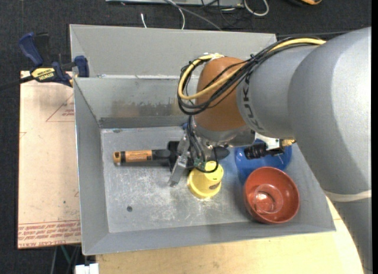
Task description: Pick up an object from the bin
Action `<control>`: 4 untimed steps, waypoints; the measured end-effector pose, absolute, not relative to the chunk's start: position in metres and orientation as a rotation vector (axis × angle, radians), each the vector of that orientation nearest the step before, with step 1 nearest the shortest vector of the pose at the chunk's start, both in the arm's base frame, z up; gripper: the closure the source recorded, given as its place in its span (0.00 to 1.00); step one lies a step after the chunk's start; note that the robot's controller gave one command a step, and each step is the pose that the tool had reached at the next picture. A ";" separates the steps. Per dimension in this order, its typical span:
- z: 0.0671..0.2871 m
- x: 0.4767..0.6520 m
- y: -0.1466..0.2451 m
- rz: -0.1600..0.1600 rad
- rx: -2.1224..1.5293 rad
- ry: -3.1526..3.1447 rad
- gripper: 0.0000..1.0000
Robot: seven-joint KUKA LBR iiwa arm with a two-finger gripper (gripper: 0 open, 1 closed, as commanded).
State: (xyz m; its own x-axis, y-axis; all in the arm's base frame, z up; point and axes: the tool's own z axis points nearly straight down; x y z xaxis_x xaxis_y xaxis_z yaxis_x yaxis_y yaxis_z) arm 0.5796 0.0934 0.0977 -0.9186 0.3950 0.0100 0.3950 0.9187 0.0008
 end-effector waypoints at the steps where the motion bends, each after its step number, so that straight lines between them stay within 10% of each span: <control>1: 0.070 0.600 0.088 -0.008 -0.739 -3.058 0.00; 2: 0.074 0.601 0.108 -0.014 -0.815 -3.042 1.00; 4: 0.100 0.597 0.107 -0.006 -0.810 -3.031 1.00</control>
Offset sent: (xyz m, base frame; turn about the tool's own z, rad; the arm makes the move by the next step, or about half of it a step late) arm 0.0186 0.0138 -0.0277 0.1203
